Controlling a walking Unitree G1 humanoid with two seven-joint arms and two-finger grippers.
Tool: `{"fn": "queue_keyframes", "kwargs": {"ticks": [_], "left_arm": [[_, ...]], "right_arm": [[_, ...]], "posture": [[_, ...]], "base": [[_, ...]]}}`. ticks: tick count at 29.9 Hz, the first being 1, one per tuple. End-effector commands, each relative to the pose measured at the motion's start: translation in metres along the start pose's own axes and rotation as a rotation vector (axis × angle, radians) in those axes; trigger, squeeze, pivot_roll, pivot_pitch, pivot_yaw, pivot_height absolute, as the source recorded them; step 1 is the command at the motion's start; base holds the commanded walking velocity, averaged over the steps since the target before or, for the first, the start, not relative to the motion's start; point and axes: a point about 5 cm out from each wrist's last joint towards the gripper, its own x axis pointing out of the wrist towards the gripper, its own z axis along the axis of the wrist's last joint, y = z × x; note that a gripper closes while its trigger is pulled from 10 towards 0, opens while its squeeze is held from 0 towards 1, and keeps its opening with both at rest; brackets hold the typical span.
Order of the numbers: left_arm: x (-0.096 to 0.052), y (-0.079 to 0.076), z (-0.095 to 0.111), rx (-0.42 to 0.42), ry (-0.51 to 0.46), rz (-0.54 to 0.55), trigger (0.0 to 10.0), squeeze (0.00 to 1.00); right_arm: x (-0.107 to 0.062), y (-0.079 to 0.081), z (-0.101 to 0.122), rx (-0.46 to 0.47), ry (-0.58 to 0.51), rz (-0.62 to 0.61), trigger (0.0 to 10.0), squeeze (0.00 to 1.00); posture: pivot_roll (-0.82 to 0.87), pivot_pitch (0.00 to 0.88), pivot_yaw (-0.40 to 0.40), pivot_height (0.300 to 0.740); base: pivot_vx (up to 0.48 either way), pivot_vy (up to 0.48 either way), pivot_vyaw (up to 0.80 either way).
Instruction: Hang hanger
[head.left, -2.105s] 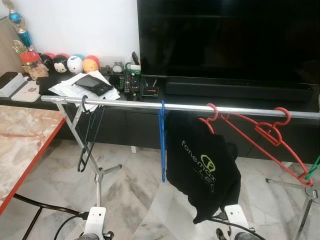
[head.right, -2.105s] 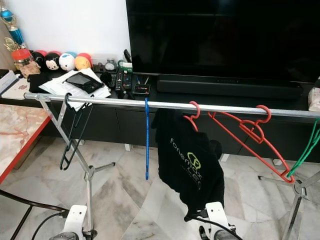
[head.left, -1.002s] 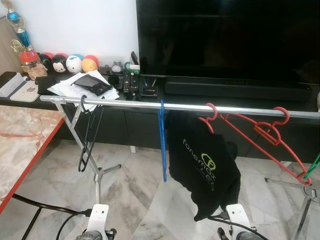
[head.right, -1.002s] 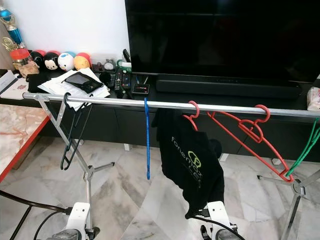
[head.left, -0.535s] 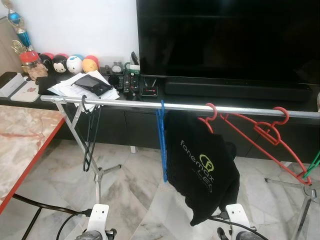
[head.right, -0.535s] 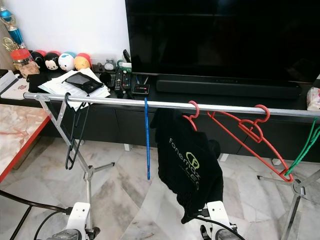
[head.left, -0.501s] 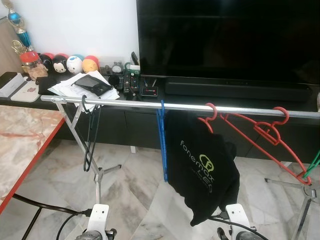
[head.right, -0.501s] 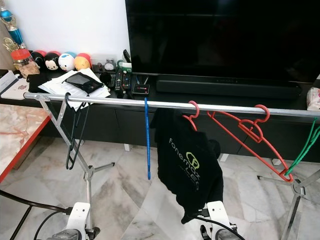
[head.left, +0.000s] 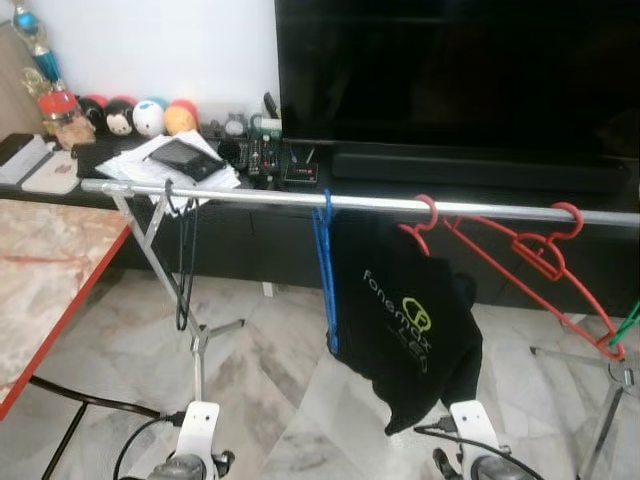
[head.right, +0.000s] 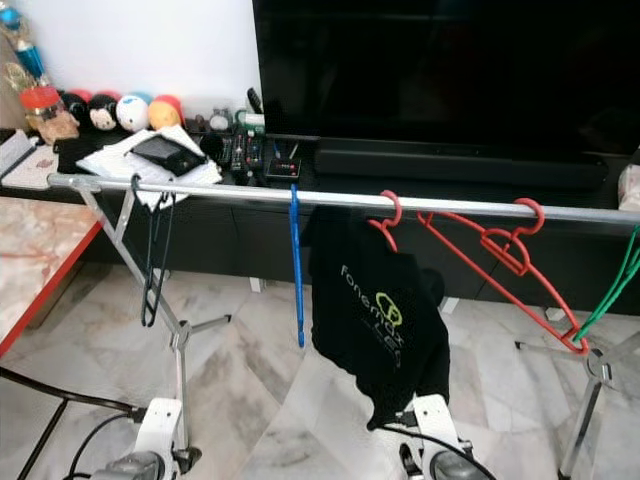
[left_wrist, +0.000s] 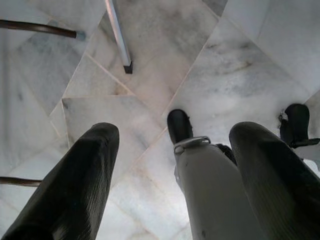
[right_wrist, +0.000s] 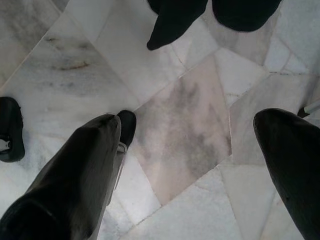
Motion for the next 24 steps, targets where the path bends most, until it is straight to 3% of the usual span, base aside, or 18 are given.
{"fn": "queue_keyframes", "kwargs": {"ticks": [1,24], "left_arm": [[-0.0003,0.0010,-0.0042,0.003,0.012,-0.002,10.0,0.00],[-0.0006,0.0001,-0.0080,-0.004,0.018,0.000,10.0,0.00]], "right_arm": [[-0.0003,-0.0017,-0.0016,-0.006,0.002,-0.003,10.0,0.00],[-0.0005,-0.0012,-0.0050,-0.012,0.006,0.002,10.0,0.00]], "posture": [[-0.05,0.000,0.001,0.740],[-0.05,0.000,-0.005,0.740]], "base": [[-0.251,0.000,0.00],[-0.261,0.000,0.00]]}}
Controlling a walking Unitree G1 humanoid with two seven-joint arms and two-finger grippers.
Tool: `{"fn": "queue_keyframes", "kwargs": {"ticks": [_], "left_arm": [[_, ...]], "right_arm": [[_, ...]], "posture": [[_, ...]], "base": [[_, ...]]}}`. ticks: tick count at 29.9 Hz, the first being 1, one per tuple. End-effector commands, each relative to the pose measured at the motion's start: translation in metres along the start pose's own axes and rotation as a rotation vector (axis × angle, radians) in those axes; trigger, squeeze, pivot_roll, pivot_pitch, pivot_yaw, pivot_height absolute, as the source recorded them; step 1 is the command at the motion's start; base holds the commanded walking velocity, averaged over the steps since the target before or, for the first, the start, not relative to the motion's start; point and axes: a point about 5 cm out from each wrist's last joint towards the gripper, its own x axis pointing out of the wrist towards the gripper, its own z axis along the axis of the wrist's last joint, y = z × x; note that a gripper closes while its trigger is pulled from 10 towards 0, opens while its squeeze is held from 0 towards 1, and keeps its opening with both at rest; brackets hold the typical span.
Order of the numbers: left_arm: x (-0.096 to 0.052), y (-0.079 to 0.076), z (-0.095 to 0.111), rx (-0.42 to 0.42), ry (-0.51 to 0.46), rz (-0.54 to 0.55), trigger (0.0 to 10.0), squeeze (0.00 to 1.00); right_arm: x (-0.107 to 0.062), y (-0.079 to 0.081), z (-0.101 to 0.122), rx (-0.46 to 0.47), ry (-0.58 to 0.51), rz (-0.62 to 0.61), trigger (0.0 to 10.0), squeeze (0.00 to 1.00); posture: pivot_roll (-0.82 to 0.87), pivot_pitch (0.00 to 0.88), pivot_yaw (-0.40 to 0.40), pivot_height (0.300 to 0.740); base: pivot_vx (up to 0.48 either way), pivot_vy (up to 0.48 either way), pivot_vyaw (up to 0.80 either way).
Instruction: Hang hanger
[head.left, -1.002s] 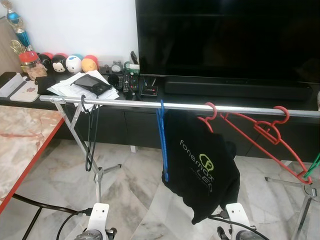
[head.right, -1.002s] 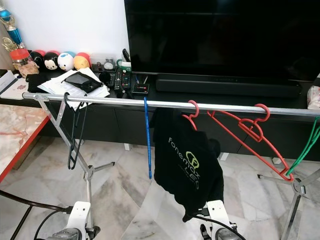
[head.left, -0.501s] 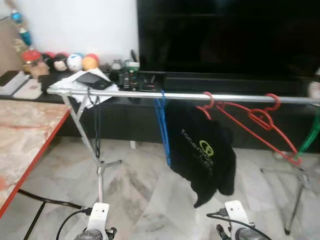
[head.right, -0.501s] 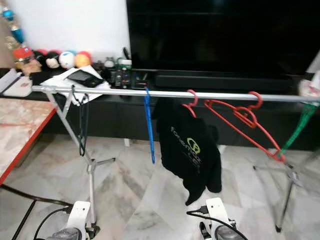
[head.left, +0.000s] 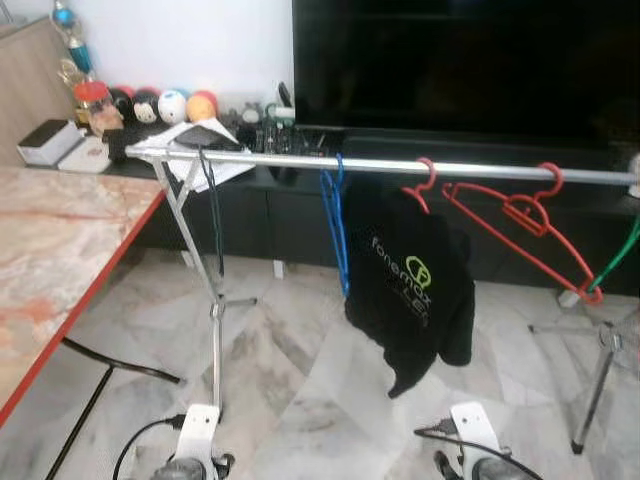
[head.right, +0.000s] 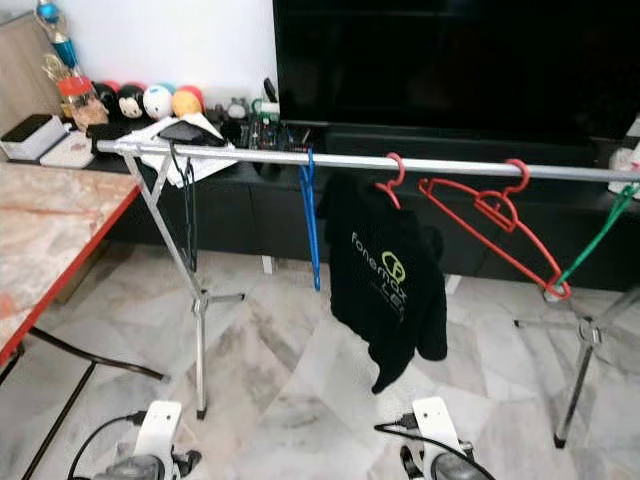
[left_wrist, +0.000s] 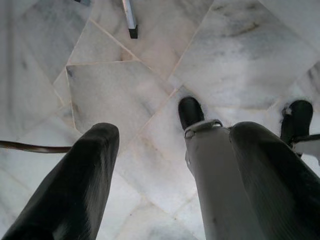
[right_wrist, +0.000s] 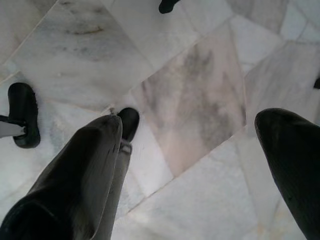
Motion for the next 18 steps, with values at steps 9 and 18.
{"fn": "queue_keyframes", "kwargs": {"ticks": [9,18], "left_arm": [[-0.0001,0.0018,-0.0001,0.002,0.003,0.005,10.0,0.00],[-0.0001,0.0019,-0.0009,0.005,0.006,0.003,10.0,0.00]], "right_arm": [[-0.0002,0.0007,-0.0040,-0.010,0.007,0.005,10.0,0.00],[-0.0002,0.0010,-0.0049,-0.012,0.010,0.008,10.0,0.00]], "posture": [[-0.05,0.000,-0.008,0.740],[-0.05,0.000,-0.007,0.740]], "base": [[-0.266,0.000,0.00],[-0.265,0.000,0.00]]}}
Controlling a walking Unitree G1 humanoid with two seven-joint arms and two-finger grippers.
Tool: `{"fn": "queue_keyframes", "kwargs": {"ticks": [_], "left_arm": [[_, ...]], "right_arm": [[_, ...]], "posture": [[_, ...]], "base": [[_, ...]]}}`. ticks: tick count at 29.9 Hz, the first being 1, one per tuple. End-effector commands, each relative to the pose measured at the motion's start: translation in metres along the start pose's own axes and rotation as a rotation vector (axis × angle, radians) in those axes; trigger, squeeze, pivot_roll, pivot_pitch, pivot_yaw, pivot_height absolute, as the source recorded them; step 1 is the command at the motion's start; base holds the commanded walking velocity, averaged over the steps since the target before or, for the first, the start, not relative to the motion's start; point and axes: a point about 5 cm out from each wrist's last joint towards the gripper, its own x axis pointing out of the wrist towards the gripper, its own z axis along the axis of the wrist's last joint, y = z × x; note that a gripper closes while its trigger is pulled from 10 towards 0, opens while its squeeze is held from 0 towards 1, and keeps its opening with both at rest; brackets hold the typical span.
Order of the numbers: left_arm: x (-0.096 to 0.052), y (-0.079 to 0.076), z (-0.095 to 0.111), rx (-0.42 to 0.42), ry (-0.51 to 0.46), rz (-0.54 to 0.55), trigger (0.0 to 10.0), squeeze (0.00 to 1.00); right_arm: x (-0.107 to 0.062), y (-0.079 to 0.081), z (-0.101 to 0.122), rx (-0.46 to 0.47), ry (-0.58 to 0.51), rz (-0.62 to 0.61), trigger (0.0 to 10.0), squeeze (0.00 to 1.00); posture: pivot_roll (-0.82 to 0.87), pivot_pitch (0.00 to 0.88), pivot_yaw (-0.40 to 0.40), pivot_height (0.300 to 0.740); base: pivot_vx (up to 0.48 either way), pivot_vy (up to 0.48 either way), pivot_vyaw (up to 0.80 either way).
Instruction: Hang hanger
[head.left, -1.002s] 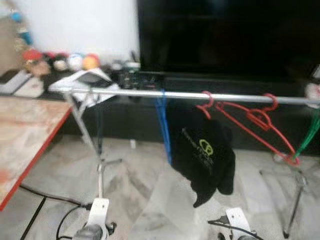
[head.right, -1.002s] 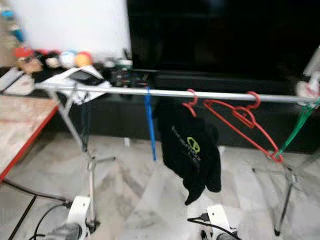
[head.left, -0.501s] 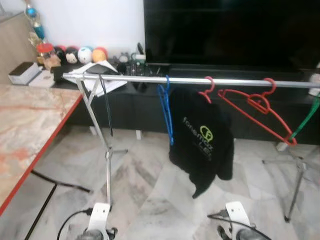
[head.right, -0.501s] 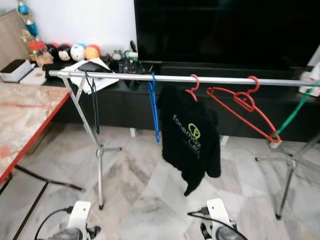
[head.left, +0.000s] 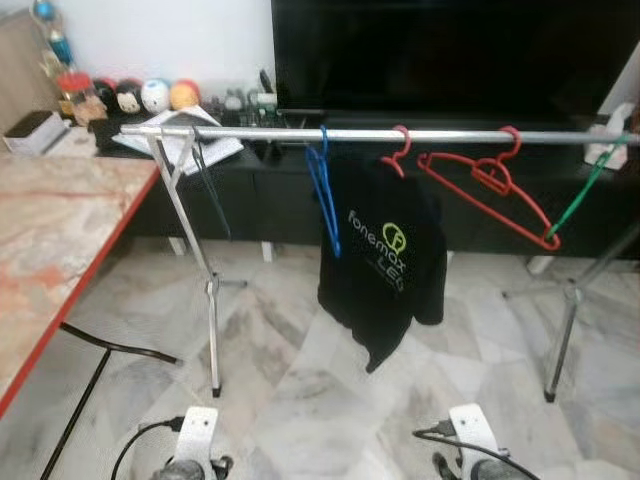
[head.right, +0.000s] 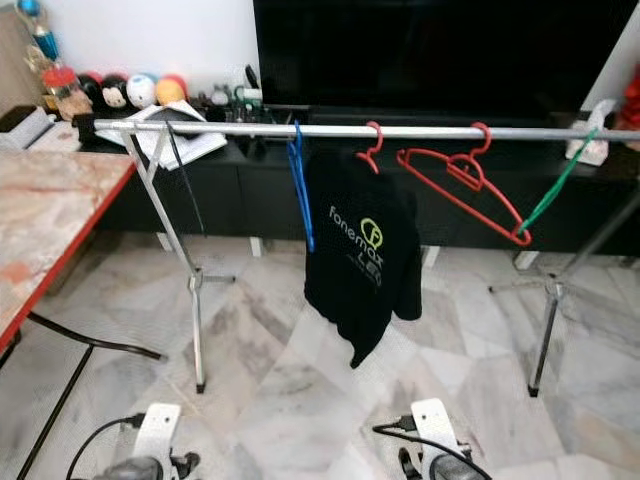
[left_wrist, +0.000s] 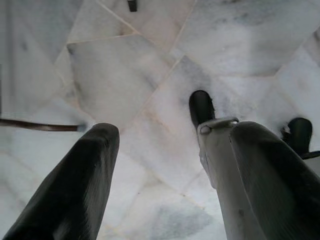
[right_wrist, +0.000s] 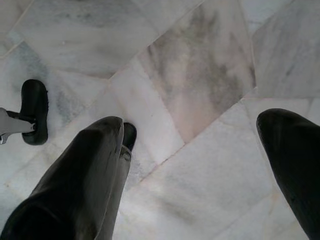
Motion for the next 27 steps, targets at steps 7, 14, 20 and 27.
{"fn": "queue_keyframes", "kwargs": {"ticks": [7,14,20,27], "left_arm": [[-0.0003,-0.0019,-0.0063,-0.002,0.024,-0.007,10.0,0.00],[-0.0002,-0.0018,-0.0045,-0.001,0.021,-0.007,10.0,0.00],[-0.0001,-0.0017,-0.0035,-0.002,0.019,-0.007,10.0,0.00],[0.0000,-0.0020,-0.0028,-0.003,0.019,-0.006,10.0,0.00]], "right_arm": [[-0.0003,-0.0021,-0.0012,-0.001,0.006,-0.003,10.0,0.00],[-0.0003,-0.0026,0.0005,0.001,0.002,-0.005,10.0,0.00],[-0.0002,-0.0028,0.0014,0.000,0.000,-0.004,10.0,0.00],[-0.0003,-0.0034,0.0022,0.000,0.000,-0.006,10.0,0.00]], "posture": [[-0.05,0.000,-0.009,0.740],[-0.04,0.000,-0.010,0.740],[-0.04,0.000,-0.010,0.740],[-0.04,0.000,-0.009,0.740]], "base": [[-0.268,0.000,0.00],[-0.266,0.000,0.00],[-0.266,0.000,0.00],[-0.228,0.000,0.00]]}}
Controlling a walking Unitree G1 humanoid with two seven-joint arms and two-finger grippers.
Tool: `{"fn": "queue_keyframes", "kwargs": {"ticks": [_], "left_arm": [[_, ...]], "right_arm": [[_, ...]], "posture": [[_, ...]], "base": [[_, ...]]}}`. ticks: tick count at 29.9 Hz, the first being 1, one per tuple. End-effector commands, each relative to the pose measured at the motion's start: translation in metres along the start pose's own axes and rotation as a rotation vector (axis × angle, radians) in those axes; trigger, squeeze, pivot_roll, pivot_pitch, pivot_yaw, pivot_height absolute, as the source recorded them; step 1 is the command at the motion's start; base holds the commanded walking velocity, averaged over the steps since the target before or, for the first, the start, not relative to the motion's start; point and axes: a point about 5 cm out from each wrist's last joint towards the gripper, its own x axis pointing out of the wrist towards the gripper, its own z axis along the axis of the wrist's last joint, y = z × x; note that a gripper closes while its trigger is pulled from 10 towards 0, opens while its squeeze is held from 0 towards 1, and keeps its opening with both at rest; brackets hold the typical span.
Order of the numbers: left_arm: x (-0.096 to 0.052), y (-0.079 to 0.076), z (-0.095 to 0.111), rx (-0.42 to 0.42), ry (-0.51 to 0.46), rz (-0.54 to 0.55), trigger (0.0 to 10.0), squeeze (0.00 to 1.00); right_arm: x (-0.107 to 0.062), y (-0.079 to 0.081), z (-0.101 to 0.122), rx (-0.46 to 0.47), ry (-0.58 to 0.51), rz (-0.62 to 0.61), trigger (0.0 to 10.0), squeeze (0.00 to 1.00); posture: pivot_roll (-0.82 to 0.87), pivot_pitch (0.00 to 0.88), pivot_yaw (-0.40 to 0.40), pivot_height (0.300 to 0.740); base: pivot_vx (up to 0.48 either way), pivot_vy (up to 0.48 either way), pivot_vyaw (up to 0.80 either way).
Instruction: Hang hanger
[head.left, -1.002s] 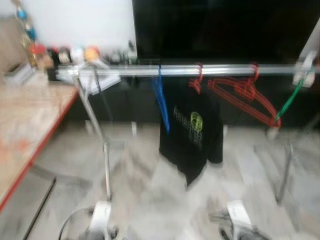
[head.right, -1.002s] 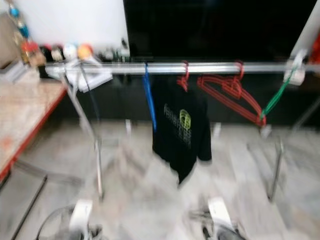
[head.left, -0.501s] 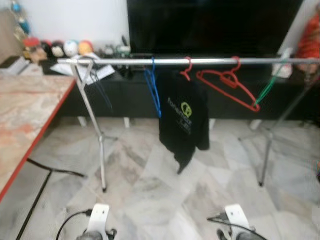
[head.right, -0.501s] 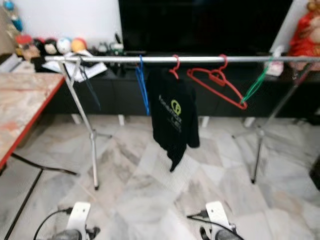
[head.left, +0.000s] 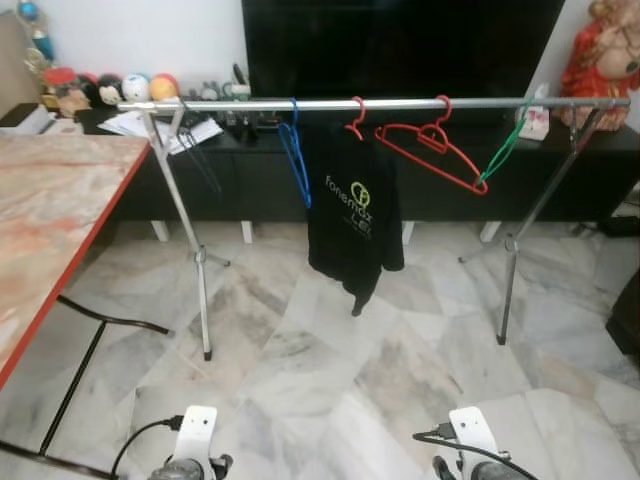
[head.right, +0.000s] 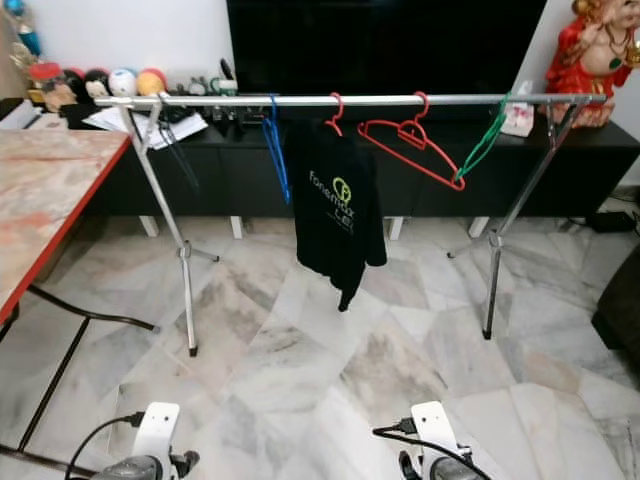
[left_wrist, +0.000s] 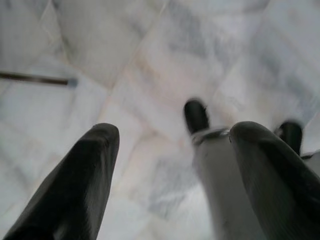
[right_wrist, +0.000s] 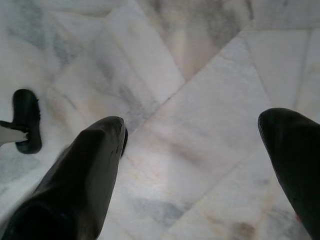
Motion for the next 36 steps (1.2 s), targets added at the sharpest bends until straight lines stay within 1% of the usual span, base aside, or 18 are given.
{"fn": "queue_keyframes", "kwargs": {"ticks": [1,14,20,24,26,30,33,36], "left_arm": [[0.000,-0.001,-0.001,0.000,0.012,-0.002,10.0,0.00],[0.000,0.001,0.000,-0.005,0.006,0.004,10.0,0.00],[0.000,0.007,0.000,0.002,0.001,0.009,10.0,0.00],[-0.001,0.015,-0.002,0.002,0.005,0.022,10.0,0.00],[-0.002,0.020,-0.003,0.021,0.004,0.026,10.0,0.00],[-0.003,0.028,-0.005,0.053,0.004,0.030,10.0,0.00],[-0.004,0.032,-0.006,0.062,0.006,0.031,10.0,0.00],[-0.005,0.039,-0.008,0.045,0.007,0.040,10.0,0.00]], "right_arm": [[0.000,-0.002,-0.004,0.003,0.009,-0.003,10.0,0.00],[0.000,-0.001,-0.002,0.002,0.009,-0.002,10.0,0.00],[0.001,0.005,-0.001,-0.006,0.005,0.006,10.0,0.00],[0.001,0.012,0.000,-0.053,0.008,0.018,10.0,0.00],[0.002,0.017,0.000,-0.064,0.005,0.024,10.0,0.00],[0.002,0.026,-0.003,-0.026,0.003,0.028,10.0,0.00],[0.002,0.029,-0.003,-0.022,0.003,0.033,10.0,0.00],[0.003,0.037,-0.003,-0.025,-0.001,0.043,10.0,0.00]], "posture": [[-0.04,0.000,-0.009,0.740],[-0.04,0.000,-0.001,0.740],[-0.06,0.000,0.006,0.740],[-0.08,0.000,0.015,0.740],[-0.09,0.000,0.020,0.740],[-0.10,0.000,0.027,0.740],[-0.11,0.000,0.027,0.740],[-0.13,0.000,0.017,0.740]], "base": [[0.000,0.000,0.00],[0.000,0.000,0.00],[0.000,0.000,0.00],[0.000,0.000,0.00],[0.000,0.000,0.00],[0.000,0.000,0.00],[0.000,0.000,0.00],[0.000,0.000,0.00]]}}
